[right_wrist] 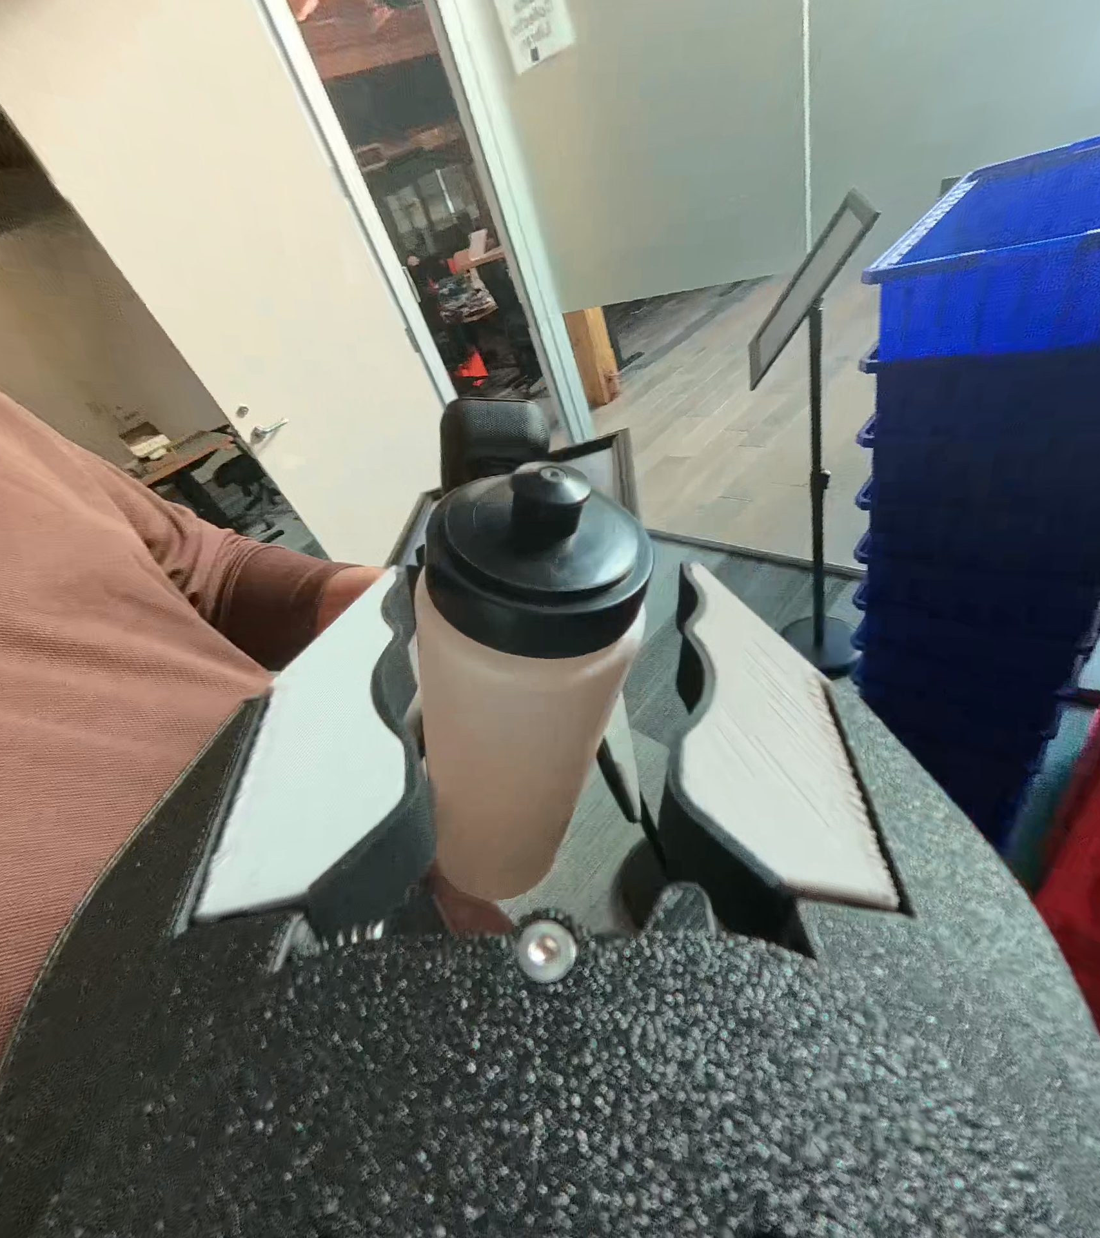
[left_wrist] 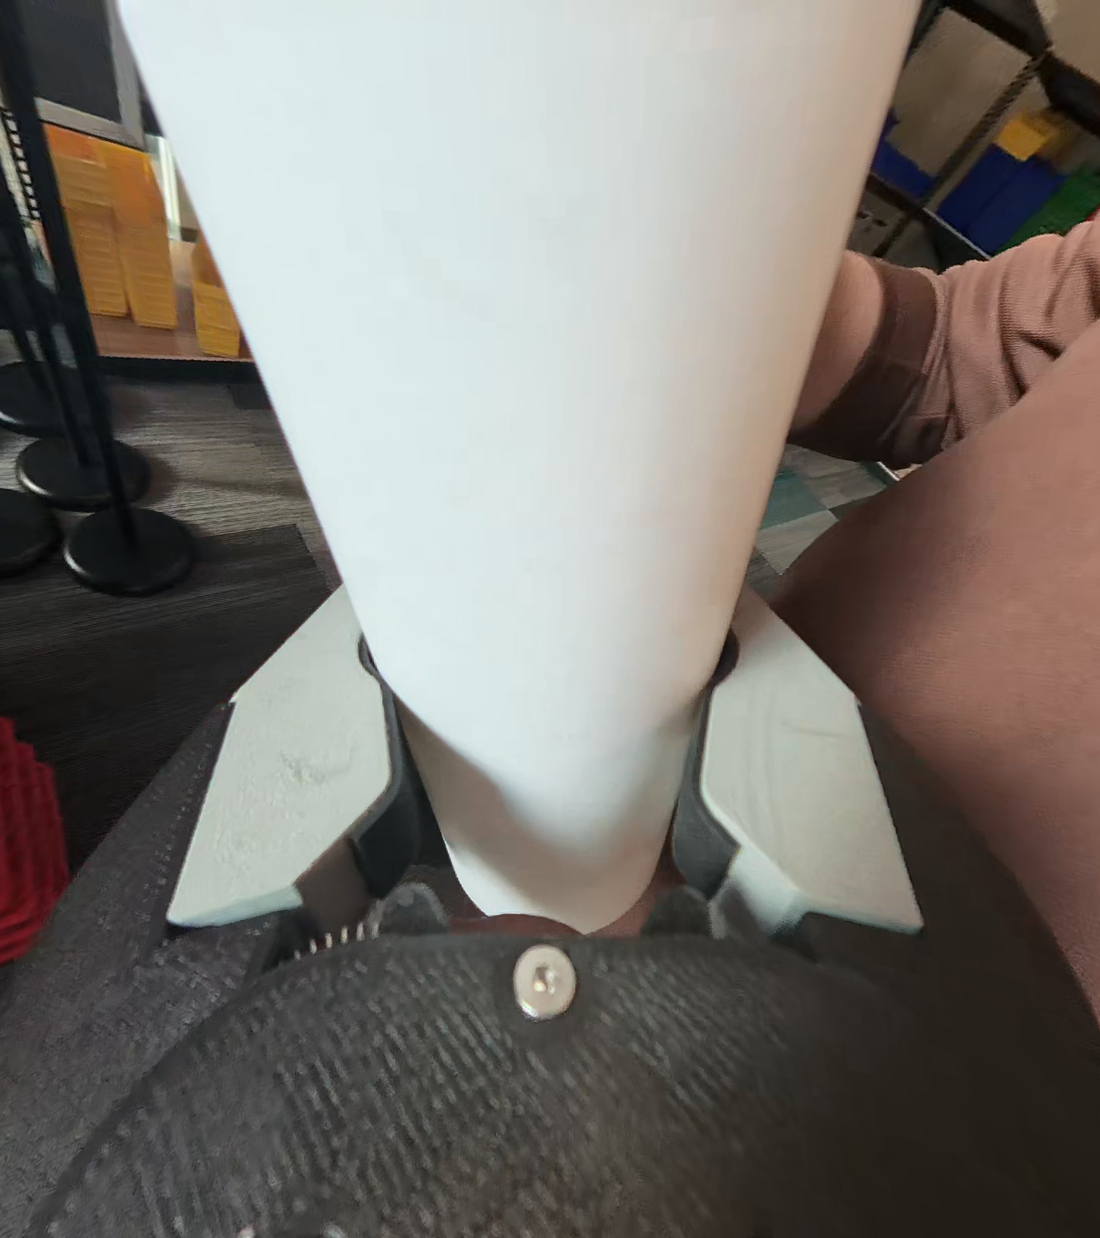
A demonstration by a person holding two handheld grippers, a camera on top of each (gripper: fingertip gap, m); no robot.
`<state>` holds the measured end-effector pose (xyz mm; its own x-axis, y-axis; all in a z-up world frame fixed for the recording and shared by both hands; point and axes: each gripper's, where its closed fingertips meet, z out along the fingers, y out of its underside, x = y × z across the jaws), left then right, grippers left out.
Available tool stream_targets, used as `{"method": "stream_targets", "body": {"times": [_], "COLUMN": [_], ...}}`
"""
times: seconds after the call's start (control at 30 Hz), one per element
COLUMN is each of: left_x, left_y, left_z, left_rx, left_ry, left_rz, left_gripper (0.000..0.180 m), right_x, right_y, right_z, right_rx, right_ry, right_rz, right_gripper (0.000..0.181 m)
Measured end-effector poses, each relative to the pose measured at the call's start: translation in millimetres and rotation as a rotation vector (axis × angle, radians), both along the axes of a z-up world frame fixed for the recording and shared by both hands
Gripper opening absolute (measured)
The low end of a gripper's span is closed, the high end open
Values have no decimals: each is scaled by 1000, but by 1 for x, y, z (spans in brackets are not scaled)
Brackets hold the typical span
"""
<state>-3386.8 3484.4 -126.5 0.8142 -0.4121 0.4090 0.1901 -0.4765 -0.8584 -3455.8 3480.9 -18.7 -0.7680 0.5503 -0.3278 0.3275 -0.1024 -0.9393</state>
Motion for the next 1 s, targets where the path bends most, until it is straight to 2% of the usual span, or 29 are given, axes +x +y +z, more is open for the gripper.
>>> {"method": "stream_targets", "body": {"times": [0.07, 0.13, 0.2, 0.27, 0.3, 0.37, 0.47, 0.6, 0.67, 0.73, 0.83, 1.0], "left_x": [3, -6, -31, -67, -81, -87, -65, -22, -6, 6, 12, -10], "left_y": [3, 9, 15, 16, 15, 17, 20, 15, 11, 8, 12, 23], "left_z": [-3, -11, -26, -47, -52, -54, -47, -22, -13, -10, -13, -29], "left_rx": [-19, -53, -120, -208, -227, -196, -117, -12, 26, 27, 14, -48], "left_ry": [28, 71, 157, 358, 450, 523, 422, 158, 88, 72, 126, 174], "left_rz": [-5, 64, 210, 386, 448, 476, 382, 153, 54, -19, -32, 94], "left_gripper": [98, 98, 98, 97, 97, 97, 98, 99, 98, 98, 98, 98], "right_x": [7, 4, -8, -23, -28, -31, -25, -1, 8, 19, 24, 10], "right_y": [-3, -3, 6, 17, 19, 16, 9, 7, 9, 5, -2, 7], "right_z": [-2, -6, -16, -34, -40, -43, -35, -8, -2, 4, 0, -12], "right_rx": [-50, -84, -59, 17, 30, 58, 96, -13, -54, -102, -105, -79], "right_ry": [-43, -58, -75, -111, -123, -95, -47, -4, -14, -8, -14, -14], "right_rz": [93, 82, -45, -238, -324, -413, -358, -119, -22, 86, 148, -1], "right_gripper": [71, 67, 65, 66, 66, 69, 72, 69, 74, 67, 68, 67]}}
